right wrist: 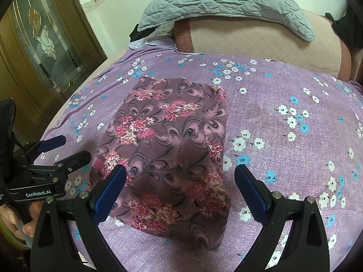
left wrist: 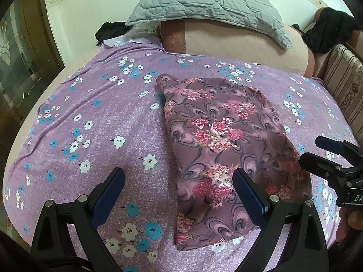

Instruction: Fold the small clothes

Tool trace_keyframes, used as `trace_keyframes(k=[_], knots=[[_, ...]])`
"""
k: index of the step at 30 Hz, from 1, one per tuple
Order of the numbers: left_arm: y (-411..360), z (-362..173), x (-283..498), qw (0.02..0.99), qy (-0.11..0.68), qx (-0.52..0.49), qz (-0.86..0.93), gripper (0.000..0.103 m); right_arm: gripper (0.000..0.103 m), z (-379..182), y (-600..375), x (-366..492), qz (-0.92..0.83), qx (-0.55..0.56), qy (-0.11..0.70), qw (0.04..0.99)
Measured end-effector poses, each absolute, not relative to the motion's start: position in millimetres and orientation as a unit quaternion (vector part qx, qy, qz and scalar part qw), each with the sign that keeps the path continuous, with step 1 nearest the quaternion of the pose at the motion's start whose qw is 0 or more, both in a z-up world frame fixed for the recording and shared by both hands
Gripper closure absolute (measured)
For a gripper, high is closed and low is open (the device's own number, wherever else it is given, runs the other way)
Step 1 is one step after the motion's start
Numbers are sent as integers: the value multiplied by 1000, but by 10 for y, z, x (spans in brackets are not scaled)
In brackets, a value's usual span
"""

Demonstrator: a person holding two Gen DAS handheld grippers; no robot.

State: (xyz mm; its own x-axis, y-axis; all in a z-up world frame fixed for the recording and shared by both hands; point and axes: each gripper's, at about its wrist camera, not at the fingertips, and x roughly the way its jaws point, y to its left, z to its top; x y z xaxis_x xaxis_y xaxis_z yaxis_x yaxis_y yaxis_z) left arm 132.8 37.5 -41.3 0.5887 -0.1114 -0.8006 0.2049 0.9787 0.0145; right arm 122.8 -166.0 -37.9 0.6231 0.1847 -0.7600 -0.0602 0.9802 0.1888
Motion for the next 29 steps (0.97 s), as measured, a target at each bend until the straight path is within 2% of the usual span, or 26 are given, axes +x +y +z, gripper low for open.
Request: trace_keyframes(k=[29], knots=[[433,-400,1424,889,447,57,-88,8,7,-433,-1602,1299,71,71,432,896]])
